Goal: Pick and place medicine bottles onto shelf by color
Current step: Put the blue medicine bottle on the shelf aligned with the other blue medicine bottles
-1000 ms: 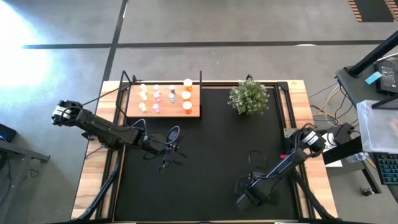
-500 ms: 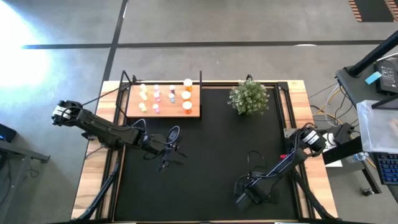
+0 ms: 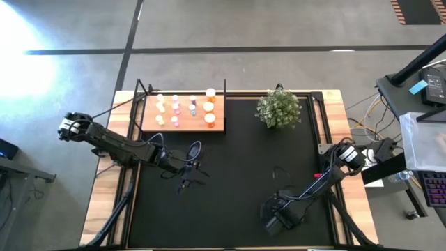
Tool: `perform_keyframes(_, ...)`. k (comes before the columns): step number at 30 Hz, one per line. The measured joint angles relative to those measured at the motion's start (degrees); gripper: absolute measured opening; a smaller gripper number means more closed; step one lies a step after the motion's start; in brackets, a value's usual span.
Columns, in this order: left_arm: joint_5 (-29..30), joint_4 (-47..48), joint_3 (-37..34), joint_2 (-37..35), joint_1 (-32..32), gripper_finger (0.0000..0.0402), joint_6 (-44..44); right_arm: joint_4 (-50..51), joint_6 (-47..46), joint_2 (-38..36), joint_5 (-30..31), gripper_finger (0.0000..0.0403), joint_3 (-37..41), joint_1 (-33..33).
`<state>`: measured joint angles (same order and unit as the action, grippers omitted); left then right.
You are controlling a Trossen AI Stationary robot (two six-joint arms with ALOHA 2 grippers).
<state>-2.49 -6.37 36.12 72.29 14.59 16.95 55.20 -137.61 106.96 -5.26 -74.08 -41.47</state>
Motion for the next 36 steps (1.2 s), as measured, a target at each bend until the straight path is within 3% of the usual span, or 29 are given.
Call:
perform_keyframes(8,0.01,0.00,0.00,0.00,0.00,0.0138,0.00,0.18,10.23,0.02,3.28,0.0123,-0.23,0.11)
perform_keyframes(14,-0.01,-0.69,0.00,0.00,0.00,0.0138,-0.04,-0.03,17.71,0.09,9.20,0.0106,-0.37,0.13)
perform_keyframes(18,-0.02,-2.07,0.00,0.04,0.00,0.0138,-0.11,-0.26,21.25,0.11,15.79,0.0099,-0.37,0.17)
perform_keyframes(26,-0.02,-7.10,0.00,0.04,0.00,0.0138,-0.21,-4.50,29.80,-0.08,34.51,0.0098,-0.39,0.64)
perform_keyframes(29,-0.02,-7.76,0.00,0.04,0.00,0.0138,-1.02,-8.31,38.36,-0.15,40.22,0.0098,-0.93,1.45)
perform_keyframes(36,-0.04,-10.19,0.00,0.04,0.00,0.0138,-12.28,-14.02,67.01,-0.22,47.59,0.0098,-4.75,4.76)
